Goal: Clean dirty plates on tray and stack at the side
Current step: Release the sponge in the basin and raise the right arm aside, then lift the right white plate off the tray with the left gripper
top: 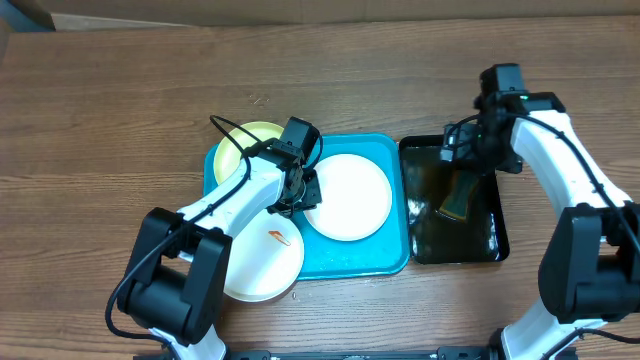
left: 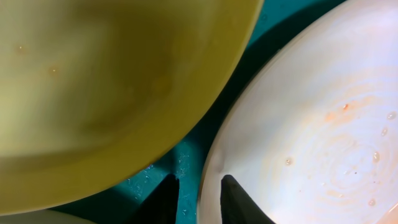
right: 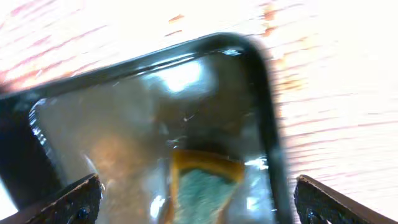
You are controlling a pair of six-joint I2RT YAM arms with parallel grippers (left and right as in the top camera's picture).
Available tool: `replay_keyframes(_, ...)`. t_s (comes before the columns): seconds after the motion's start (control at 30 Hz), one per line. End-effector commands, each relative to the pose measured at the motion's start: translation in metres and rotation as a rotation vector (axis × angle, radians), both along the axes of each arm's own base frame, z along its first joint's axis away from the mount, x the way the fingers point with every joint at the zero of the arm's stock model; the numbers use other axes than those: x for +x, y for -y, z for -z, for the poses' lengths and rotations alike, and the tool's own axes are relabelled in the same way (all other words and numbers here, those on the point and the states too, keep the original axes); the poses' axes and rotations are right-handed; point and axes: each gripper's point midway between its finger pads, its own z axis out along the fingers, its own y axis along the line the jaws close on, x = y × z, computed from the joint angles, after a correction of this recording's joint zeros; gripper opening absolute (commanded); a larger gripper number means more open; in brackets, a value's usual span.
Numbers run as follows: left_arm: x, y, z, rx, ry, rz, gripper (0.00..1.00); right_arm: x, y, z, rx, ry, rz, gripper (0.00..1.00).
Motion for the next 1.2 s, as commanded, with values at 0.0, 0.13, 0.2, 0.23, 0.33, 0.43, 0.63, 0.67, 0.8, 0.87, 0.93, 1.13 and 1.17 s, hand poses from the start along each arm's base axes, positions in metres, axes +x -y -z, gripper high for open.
replay_keyframes(0.0, -0.003, -0.005, 0.008, 0.027, -0.017, 0.007, 0.25, 0.009, 0.029, -0.008, -0.006, 0.032, 0.105, 1.00)
replay_keyframes(0.13, -0.003, -0.004, 0.008, 0.025, -0.017, 0.007, 0.25, 0.009, 0.062, -0.008, 0.003, 0.049, 0.237, 1.00)
replay_keyframes(0.2, -0.003, -0.003, 0.008, 0.019, -0.020, 0.007, 0.18, 0.007, 0.079, -0.008, 0.008, 0.051, 0.283, 1.00)
replay_keyframes(0.23, -0.003, -0.003, 0.008, 0.016, -0.021, 0.007, 0.10, 0.005, 0.084, -0.008, 0.008, 0.048, 0.295, 1.00)
replay_keyframes(0.33, -0.002, 0.004, 0.001, -0.019, -0.014, 0.084, 0.04, 0.003, 0.110, -0.009, -0.023, 0.064, 0.350, 1.00)
replay_keyframes(0.43, 0.003, 0.005, -0.008, -0.021, 0.012, 0.099, 0.04, 0.003, 0.120, -0.010, -0.024, 0.075, 0.374, 1.00)
replay_keyframes(0.63, 0.019, 0.005, -0.034, -0.031, 0.080, 0.136, 0.04, 0.003, 0.123, -0.010, -0.024, 0.078, 0.380, 1.00)
replay_keyframes(0.67, 0.021, 0.004, -0.036, -0.032, 0.081, 0.133, 0.04, 0.003, 0.123, -0.010, -0.024, 0.078, 0.380, 1.00)
replay_keyframes(0.8, 0.026, -0.002, -0.046, -0.023, 0.087, 0.152, 0.04, 0.003, 0.123, -0.010, -0.024, 0.078, 0.380, 1.00)
replay_keyframes(0.87, 0.030, -0.005, -0.050, -0.022, 0.090, 0.145, 0.04, 0.003, 0.123, -0.010, -0.024, 0.078, 0.380, 1.00)
replay_keyframes(0.93, 0.033, -0.008, -0.053, -0.021, 0.094, 0.140, 0.04, 0.003, 0.123, -0.010, -0.024, 0.078, 0.380, 1.00)
replay_keyframes(1.13, 0.040, -0.013, -0.069, -0.019, 0.104, 0.143, 0.04, 0.003, 0.123, -0.010, -0.024, 0.078, 0.380, 1.00)
replay_keyframes(1.17, 0.042, -0.012, -0.072, -0.020, 0.109, 0.150, 0.04, 0.003, 0.123, -0.010, -0.024, 0.078, 0.380, 1.00)
